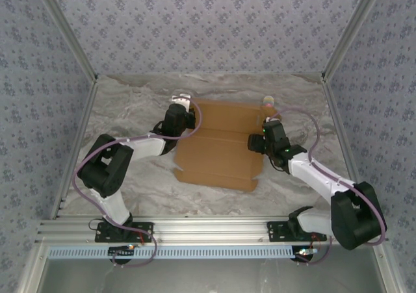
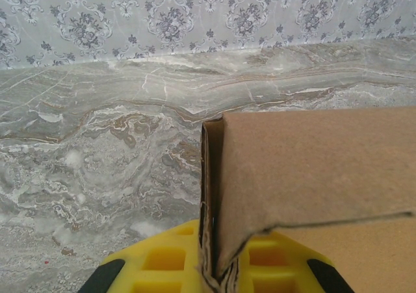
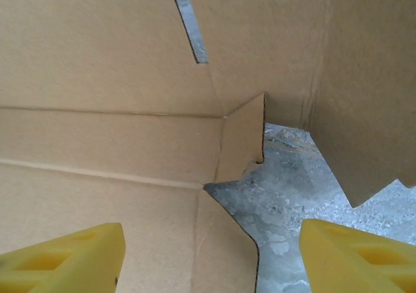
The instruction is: Fold the paper box
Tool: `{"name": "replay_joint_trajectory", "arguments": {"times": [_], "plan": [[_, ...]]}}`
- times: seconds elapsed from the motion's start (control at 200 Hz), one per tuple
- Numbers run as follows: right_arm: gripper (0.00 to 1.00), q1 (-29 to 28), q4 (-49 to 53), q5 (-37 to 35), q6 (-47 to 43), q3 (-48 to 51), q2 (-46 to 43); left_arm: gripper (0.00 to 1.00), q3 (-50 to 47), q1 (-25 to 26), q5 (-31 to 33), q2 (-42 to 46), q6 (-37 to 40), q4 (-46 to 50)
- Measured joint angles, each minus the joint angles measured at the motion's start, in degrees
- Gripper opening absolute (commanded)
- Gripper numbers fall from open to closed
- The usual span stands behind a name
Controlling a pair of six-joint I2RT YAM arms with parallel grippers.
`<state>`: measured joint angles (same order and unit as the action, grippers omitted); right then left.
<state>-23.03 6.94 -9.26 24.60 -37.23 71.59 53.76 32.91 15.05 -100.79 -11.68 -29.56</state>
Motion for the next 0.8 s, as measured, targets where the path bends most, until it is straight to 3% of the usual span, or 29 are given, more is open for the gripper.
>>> {"name": "replay_joint_trajectory", "arguments": {"times": [0.47,0.8], "plan": [[0.68,0.0,-13.8,-2.7,0.9,0.9,9.7,0.0,0.1,0.0,0.0,0.2,-0.4,0.7],[0.56,0.1,-22.3,1.4,-0.5,2.5,11.3,0.0,0.1,0.0,0.0,0.2,-0.4,0.7]]}}
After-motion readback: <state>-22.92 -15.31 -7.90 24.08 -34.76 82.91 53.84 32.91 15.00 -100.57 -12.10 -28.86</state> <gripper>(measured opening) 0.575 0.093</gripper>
